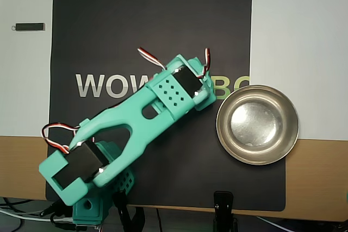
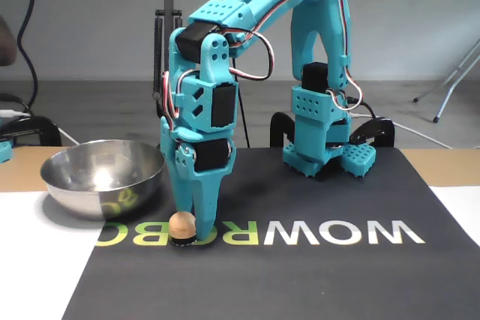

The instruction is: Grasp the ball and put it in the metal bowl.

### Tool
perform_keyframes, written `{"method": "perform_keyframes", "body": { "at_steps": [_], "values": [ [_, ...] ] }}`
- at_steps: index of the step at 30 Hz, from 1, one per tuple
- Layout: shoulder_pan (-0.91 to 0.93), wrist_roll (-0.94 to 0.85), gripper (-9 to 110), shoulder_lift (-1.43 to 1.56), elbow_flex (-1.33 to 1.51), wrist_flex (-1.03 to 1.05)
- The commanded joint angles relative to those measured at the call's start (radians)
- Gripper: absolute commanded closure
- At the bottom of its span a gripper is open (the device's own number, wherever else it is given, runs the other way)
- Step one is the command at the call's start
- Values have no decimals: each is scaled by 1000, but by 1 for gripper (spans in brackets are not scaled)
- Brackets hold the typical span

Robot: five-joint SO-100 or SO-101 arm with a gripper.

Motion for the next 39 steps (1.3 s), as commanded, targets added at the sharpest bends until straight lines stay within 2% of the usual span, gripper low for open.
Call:
{"method": "perform_keyframes", "body": {
  "at_steps": [1,39],
  "values": [
    [0,-3,47,3,-52,0],
    [14,-2,48,0,-57,-9]
  ]
}}
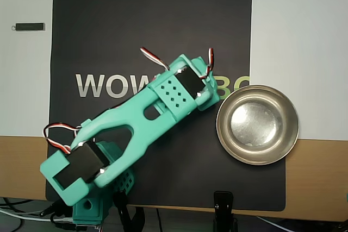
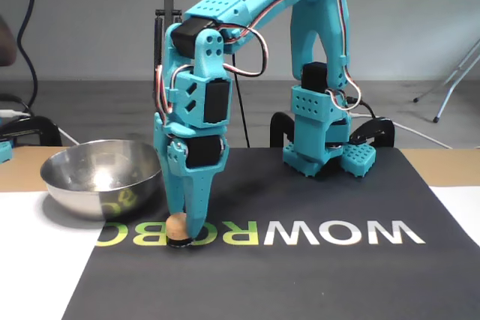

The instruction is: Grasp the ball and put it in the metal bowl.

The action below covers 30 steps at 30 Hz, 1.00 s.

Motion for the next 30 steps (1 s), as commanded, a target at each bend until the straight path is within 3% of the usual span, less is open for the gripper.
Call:
{"method": "perform_keyframes", "body": {
  "at_steps": [1,30],
  "values": [
    [0,-2,48,6,-40,-8],
    [-20,6,48,-72,-83,-41]
  ]
}}
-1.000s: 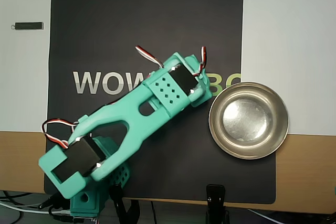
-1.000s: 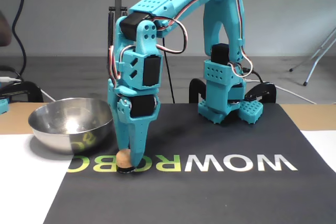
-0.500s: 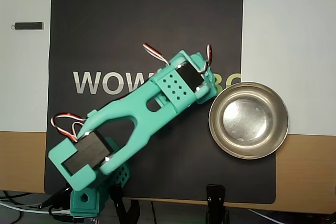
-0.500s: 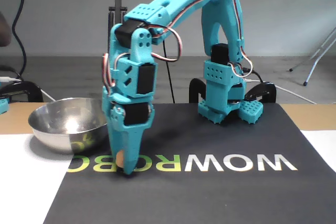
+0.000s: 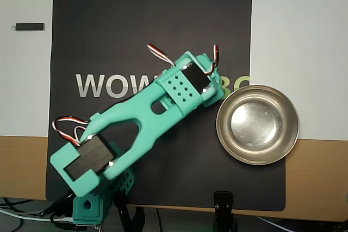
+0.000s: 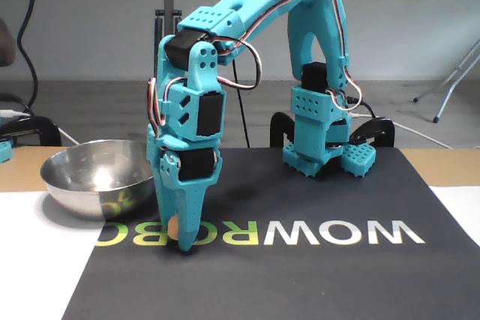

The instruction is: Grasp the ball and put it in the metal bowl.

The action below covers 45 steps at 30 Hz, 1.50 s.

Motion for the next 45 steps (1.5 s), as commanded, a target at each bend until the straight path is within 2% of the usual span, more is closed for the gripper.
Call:
{"method": "perform_keyframes", "body": {
  "at_steps": [1,6,8,11,13,22,36,45],
  "values": [
    [-15,6,48,18,-23,6],
    [-15,3,48,17,-23,6],
    [-15,3,56,17,-23,6],
    [-15,6,75,17,-23,6],
    [-14,6,79,17,-23,6],
    [-6,9,79,43,-25,14],
    [-17,75,79,354,-41,267],
    [37,353,79,388,-213,273]
  ]
}}
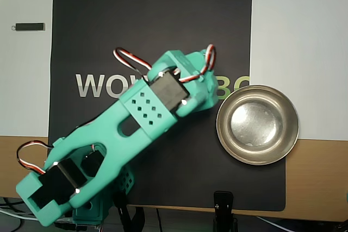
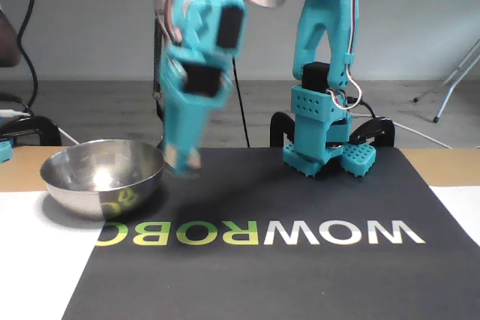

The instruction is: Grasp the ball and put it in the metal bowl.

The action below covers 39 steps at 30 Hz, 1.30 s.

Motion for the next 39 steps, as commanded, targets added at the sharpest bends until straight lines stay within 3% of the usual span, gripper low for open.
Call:
{"method": "perform_keyframes", "body": {
  "at_steps": [1,19,26,39],
  "values": [
    [34,74,79,48,-114,5],
    [305,103,80,-133,-273,5],
    [327,396,79,-183,-318,-6],
    [365,749,79,-278,-316,-6]
  ]
}}
